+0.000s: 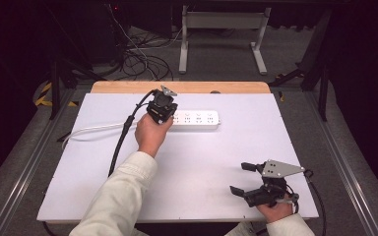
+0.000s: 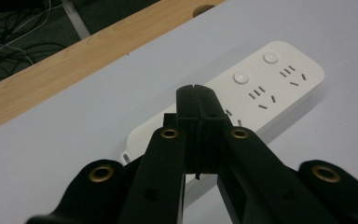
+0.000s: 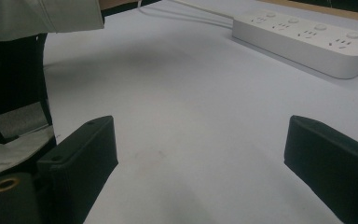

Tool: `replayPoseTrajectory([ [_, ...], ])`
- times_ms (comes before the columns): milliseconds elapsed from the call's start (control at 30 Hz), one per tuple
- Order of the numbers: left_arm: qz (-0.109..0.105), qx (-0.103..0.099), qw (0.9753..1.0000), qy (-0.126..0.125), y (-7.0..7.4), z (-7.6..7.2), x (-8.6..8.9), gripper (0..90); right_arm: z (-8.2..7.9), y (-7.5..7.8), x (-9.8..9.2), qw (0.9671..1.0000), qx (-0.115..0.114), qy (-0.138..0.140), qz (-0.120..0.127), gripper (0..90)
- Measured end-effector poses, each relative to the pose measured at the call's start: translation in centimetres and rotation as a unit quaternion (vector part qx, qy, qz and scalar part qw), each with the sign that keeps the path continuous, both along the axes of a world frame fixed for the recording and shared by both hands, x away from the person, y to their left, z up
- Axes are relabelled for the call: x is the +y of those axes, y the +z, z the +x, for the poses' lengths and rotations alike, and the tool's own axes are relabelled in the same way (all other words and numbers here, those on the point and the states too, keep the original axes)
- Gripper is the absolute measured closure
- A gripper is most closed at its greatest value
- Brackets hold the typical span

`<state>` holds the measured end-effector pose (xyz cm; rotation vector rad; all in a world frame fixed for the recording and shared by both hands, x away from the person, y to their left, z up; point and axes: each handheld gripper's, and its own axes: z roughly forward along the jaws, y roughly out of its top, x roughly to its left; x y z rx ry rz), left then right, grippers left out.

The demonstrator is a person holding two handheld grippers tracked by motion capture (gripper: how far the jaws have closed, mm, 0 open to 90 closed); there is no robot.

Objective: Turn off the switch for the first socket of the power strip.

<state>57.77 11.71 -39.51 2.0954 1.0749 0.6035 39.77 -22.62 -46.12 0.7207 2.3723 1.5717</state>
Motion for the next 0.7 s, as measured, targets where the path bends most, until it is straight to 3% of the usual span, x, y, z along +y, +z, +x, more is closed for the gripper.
replayPoseTrajectory([
  [267, -0.010, -0.004, 0.9999, -0.007, 0.7, -0.8, 0.4, 82.4, 0.1, 0.0, 0.2, 1.0000, 0.001, 0.002, -0.002, 9.6],
  [300, -0.012, -0.008, 0.9999, -0.008, 0.8, -0.9, 0.5, 79.7, 0.1, 0.0, 0.2, 1.0000, 0.001, 0.001, -0.002, 9.6],
  [333, -0.021, -0.012, 0.9997, -0.005, 0.9, -1.1, 0.6, 67.1, 0.1, 0.0, 0.2, 1.0000, 0.001, 0.000, -0.002, 9.6],
  [367, -0.032, -0.026, 0.9991, 0.003, 1.1, -1.4, 0.8, 59.2, 0.1, -0.1, 0.2, 1.0000, 0.001, -0.001, -0.002, 9.6],
  [400, -0.032, -0.026, 0.9991, 0.003, 1.1, -1.4, 0.8, 54.8, 0.1, -0.1, 0.2, 1.0000, 0.002, -0.001, -0.003, 9.6],
  [533, -0.037, -0.035, 0.9987, 0.001, 1.6, -2.1, 1.5, 46.5, 0.0, -0.1, 0.2, 1.0000, 0.001, -0.001, -0.004, 9.6],
  [700, -0.046, -0.043, 0.9978, -0.022, 2.3, -3.4, 2.5, 40.8, 0.0, -0.1, 0.1, 1.0000, 0.001, -0.003, -0.003, 9.6],
])
